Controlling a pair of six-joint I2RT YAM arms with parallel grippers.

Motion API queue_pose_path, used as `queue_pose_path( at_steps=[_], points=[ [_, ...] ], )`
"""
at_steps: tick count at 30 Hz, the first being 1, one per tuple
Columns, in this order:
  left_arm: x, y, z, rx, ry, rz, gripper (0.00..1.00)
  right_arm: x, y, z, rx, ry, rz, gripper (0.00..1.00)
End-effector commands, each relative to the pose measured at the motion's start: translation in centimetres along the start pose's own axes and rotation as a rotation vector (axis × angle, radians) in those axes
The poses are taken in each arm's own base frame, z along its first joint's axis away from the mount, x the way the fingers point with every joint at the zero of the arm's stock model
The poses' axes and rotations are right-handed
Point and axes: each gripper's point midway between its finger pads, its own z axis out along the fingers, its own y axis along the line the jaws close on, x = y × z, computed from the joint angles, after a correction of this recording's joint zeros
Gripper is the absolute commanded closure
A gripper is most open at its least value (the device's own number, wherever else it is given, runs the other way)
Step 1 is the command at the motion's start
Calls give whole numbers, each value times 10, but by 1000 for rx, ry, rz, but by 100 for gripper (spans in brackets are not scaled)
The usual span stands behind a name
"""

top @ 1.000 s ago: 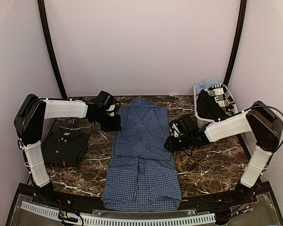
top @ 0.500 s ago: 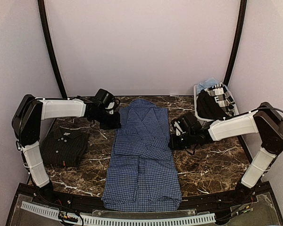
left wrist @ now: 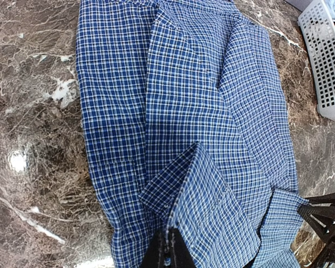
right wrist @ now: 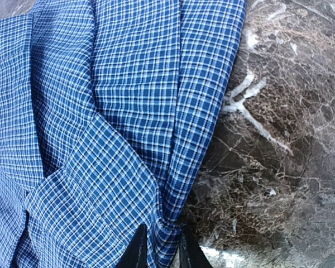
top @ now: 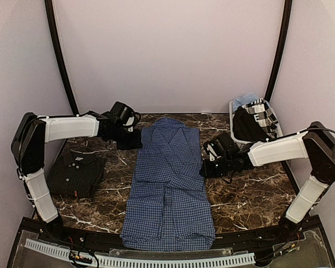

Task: Fold and stack the long sleeve shirts
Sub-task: Flatten out the crumpled shirt at the center of the board.

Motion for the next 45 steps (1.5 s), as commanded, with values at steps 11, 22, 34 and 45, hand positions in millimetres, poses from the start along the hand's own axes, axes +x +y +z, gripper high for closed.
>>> queue_pose_path(
  at_steps=[11,22,34,45],
  points=[
    [-16,-9,-20,21,-45,14,96,-9,20,-8,-58,-19,-9,75],
    [-17,-12,-16,34,-43,18,96,-9,27,-14,27,-40,-30,73],
    [-20,-12,-18,34,-49,20,96,-13,20,-13,100,-62,-36,99],
    [-46,5,-39,-15,-109,-2,97,-71,22,-57,123,-209,-39,100]
  ],
)
